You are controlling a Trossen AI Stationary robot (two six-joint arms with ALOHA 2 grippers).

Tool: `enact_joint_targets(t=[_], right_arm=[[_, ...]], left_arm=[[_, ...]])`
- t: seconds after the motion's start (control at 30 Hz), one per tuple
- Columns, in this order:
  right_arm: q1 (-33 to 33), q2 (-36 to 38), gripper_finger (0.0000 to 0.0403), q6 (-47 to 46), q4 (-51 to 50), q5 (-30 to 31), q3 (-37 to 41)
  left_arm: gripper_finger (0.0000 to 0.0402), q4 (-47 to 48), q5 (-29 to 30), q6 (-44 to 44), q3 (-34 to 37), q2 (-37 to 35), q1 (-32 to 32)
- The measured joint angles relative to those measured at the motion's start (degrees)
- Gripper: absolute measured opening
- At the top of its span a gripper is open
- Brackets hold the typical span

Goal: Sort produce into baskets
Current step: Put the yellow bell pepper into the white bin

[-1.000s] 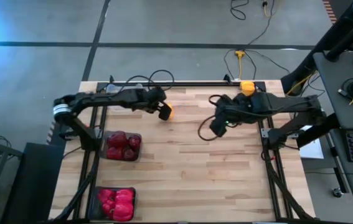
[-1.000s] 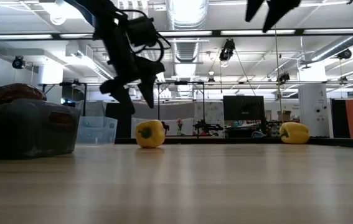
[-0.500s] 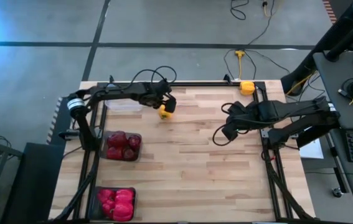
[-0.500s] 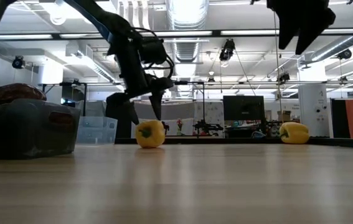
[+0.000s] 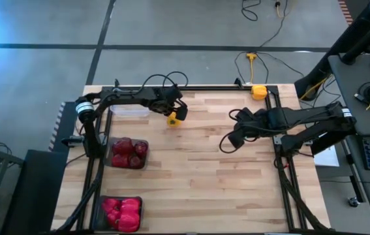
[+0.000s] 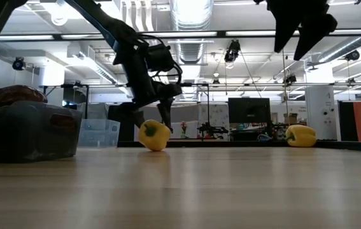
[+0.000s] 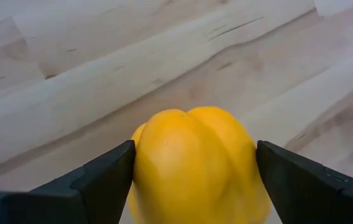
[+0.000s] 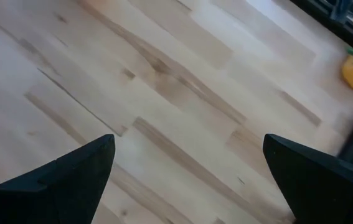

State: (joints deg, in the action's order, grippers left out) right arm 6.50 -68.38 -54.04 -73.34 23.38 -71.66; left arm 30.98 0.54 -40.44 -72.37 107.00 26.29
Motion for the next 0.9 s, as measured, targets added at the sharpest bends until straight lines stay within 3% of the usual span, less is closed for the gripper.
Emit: enact_joint_targets(t=[0.13, 0.33, 0.5, 0.67, 0.77, 0.9], right_arm=[[0.00, 0.02, 0.0400, -0.02, 2.17, 0.02, -0.04], [-0.02, 0.00, 0.0400, -0.42, 3.47, 0.11, -0.04], [-0.02, 0.00, 0.0400, -1.51, 3.42, 0.17, -0.04], [-0.04, 0.00, 0.0400, -1.87, 3.81, 0.20, -0.04], [-0.04, -0.02, 0.0400, -2.38, 3.85, 0.22, -0.04], [-0.30, -0.02, 0.0400, -1.70, 6.07, 0.23, -0.04]], left_arm=[[0.0288, -0.09, 0.04, 2.39, 0.08, 0.00, -0.12], [0.0212, 0.75, 0.25, 7.15, 0.33, -1.57, -0.85], [0.0153, 1.61, 0.28, 10.62, 1.63, -7.97, -1.04], [0.0133, 6.95, 0.53, 13.51, 2.74, -15.02, -0.97], [0.0131, 10.81, 4.61, 15.31, 2.16, -20.94, -1.04], [0.0129, 18.90, 14.34, 18.05, 2.48, -26.30, 1.49]])
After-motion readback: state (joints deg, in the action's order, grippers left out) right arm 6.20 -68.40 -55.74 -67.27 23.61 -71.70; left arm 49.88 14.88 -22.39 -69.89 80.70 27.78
